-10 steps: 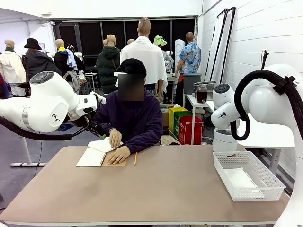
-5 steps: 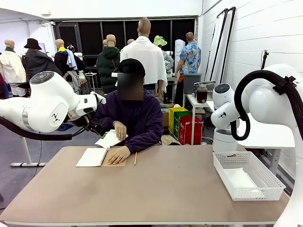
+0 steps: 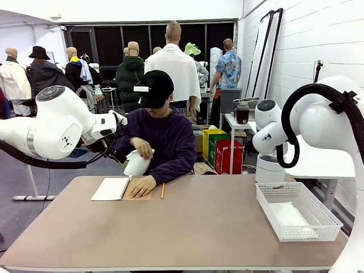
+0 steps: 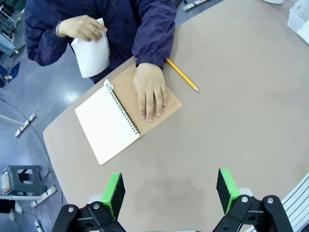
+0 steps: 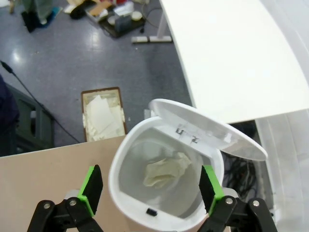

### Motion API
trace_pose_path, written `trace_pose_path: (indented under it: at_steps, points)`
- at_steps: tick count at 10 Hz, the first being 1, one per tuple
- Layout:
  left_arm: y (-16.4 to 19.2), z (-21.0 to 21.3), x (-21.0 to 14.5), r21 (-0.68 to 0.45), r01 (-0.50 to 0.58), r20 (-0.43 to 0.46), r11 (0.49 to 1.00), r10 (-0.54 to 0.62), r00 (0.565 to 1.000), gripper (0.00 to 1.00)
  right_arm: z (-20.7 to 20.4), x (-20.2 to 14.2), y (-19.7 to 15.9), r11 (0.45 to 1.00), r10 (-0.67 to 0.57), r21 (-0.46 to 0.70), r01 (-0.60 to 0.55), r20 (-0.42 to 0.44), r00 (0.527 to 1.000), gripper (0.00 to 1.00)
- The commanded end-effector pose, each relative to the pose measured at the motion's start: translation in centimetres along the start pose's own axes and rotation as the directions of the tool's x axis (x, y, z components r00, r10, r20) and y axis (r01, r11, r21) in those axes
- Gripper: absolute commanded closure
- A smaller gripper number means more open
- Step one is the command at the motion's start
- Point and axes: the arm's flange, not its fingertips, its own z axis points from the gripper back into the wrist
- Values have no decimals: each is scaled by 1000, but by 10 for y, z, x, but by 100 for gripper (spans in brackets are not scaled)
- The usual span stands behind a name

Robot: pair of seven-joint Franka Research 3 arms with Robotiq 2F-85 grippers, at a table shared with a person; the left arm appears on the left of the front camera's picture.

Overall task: Sort the paper based on its condition.
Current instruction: If a person hands you a paper, place it in the Organizing basket , and if it's crumpled, put it in the Trash can.

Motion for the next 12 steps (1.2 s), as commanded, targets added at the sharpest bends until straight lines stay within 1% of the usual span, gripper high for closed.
trace_pose_path:
  at_steps: [1, 3, 5, 6, 8, 10, 11, 12]
  points:
    - [1, -1, 1, -1, -3, -3, 1000, 3, 1000, 0, 33, -2, 5, 995, 49, 87, -47, -17, 999, 0]
    - [1, -1, 1, -1, -3, -3, 1000, 3, 1000, 0, 66, -7, 14, 975, 124, 188, -120, -5, 992, 0]
    - [1, -1, 1, -1, -3, -3, 1000, 3, 1000, 0, 103, -24, 26, 925, 241, 297, -237, 23, 970, 0]
    - [1, -1, 1, -1, -3, -3, 1000, 3, 1000, 0, 123, -35, 33, 887, 291, 351, -300, 77, 953, 0]
    - [1, -1, 1, -1, -3, -3, 1000, 3, 1000, 0, 151, -57, 46, 779, 385, 470, -415, 163, 908, 0]
    - [1, -1, 1, -1, -3, -3, 1000, 3, 1000, 0, 161, -71, 64, 655, 487, 556, -512, 207, 849, 0]
    - [1, -1, 1, -1, -3, -3, 1000, 3, 1000, 0, 163, -70, 67, 624, 519, 559, -547, 226, 824, 0]
    - [1, -1, 1, -1, -3, -3, 1000, 3, 1000, 0, 169, -70, 86, 734, 433, 490, -470, 196, 880, 0]
